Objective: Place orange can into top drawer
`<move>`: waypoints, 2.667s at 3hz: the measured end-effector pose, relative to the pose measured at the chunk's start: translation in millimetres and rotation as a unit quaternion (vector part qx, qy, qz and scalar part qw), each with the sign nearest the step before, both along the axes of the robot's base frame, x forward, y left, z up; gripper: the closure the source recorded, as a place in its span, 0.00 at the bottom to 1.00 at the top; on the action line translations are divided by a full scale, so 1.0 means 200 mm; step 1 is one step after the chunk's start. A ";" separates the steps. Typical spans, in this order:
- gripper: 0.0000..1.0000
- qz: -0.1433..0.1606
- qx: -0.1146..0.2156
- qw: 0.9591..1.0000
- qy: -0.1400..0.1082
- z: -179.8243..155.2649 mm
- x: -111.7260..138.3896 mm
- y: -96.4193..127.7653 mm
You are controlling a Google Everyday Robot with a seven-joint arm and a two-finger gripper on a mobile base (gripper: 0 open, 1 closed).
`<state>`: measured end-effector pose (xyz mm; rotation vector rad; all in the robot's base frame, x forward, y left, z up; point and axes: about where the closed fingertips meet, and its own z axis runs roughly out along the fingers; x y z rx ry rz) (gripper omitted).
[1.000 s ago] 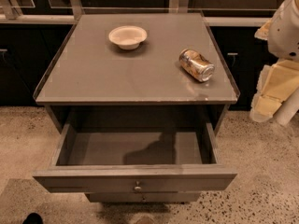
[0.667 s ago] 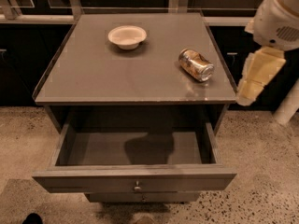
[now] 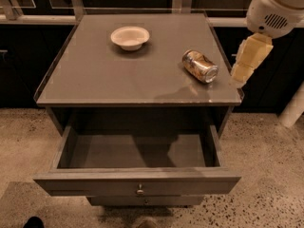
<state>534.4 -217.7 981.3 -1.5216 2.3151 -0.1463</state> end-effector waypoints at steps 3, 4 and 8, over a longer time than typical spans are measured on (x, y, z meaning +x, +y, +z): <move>0.00 -0.083 0.139 0.986 -0.029 -0.16 0.61 -0.23; 0.00 -0.090 0.223 0.970 -0.033 -0.20 0.80 -0.16; 0.00 -0.105 0.167 0.973 0.118 -0.66 0.85 0.29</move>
Offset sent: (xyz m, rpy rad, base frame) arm 0.1559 -0.0753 -0.0058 0.3700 -0.1464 -0.2148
